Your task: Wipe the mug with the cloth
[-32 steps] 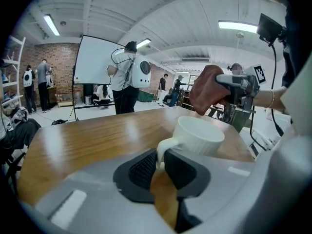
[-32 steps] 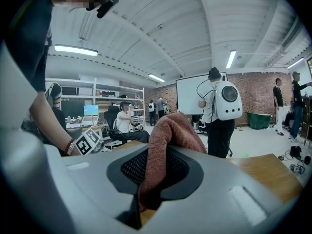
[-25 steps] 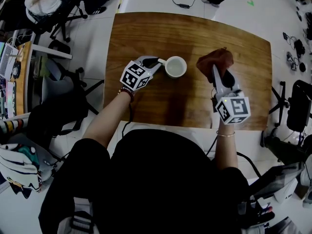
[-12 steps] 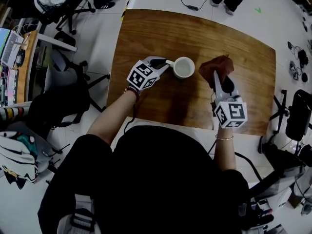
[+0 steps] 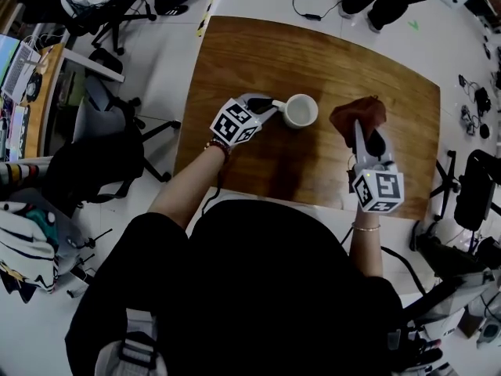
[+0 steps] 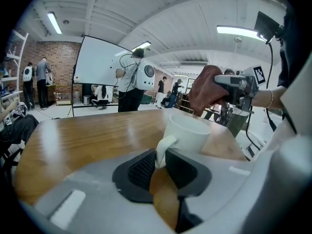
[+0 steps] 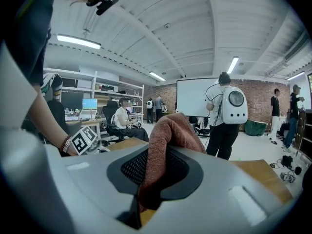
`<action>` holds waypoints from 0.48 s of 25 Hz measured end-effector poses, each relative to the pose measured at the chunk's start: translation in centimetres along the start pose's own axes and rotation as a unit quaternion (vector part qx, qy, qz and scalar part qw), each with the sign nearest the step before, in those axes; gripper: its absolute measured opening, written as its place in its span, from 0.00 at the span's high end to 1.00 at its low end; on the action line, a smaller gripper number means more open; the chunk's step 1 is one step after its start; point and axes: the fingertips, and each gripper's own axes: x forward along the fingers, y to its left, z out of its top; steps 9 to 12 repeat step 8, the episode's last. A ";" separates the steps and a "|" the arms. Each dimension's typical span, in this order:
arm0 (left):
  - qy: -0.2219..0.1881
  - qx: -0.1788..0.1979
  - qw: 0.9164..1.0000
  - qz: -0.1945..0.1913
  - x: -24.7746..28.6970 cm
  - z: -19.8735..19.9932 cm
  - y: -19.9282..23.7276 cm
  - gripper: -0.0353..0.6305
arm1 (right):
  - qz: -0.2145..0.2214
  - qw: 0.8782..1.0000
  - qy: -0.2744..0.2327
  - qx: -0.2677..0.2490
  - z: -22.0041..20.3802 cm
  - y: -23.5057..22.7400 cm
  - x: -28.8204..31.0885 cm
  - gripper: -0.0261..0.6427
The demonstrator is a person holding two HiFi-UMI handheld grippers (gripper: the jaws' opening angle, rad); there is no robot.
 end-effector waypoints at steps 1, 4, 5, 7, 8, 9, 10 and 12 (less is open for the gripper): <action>-0.002 0.000 1.000 -0.003 -0.1 -0.1 -0.1 0.84 | 0.000 1.000 0.000 -0.001 0.2 0.1 -0.2 0.88; -0.012 -0.007 1.000 -0.017 -0.5 -0.4 -0.3 0.83 | -0.002 1.000 -0.002 -0.004 0.7 0.1 -0.3 0.88; -0.016 -0.009 1.000 -0.021 -0.6 -0.4 -0.4 0.83 | -0.003 1.000 -0.003 -0.004 0.8 0.0 -0.3 0.88; -0.024 -0.013 0.999 -0.027 -0.9 -0.6 -0.6 0.82 | -0.003 1.000 -0.003 -0.005 1.0 0.0 -0.1 0.88; -0.028 -0.015 0.999 -0.030 -1.1 -0.7 -0.6 0.83 | -0.003 1.000 -0.004 -0.005 1.0 0.0 0.0 0.88; -0.028 -0.015 0.999 -0.030 -1.1 -0.7 -0.6 0.83 | -0.003 1.000 -0.004 -0.005 1.0 0.0 0.0 0.88; -0.028 -0.015 0.999 -0.030 -1.1 -0.7 -0.6 0.83 | -0.003 1.000 -0.004 -0.005 1.0 0.0 0.0 0.88; -0.028 -0.015 0.999 -0.030 -1.1 -0.7 -0.6 0.83 | -0.003 1.000 -0.004 -0.005 1.0 0.0 0.0 0.88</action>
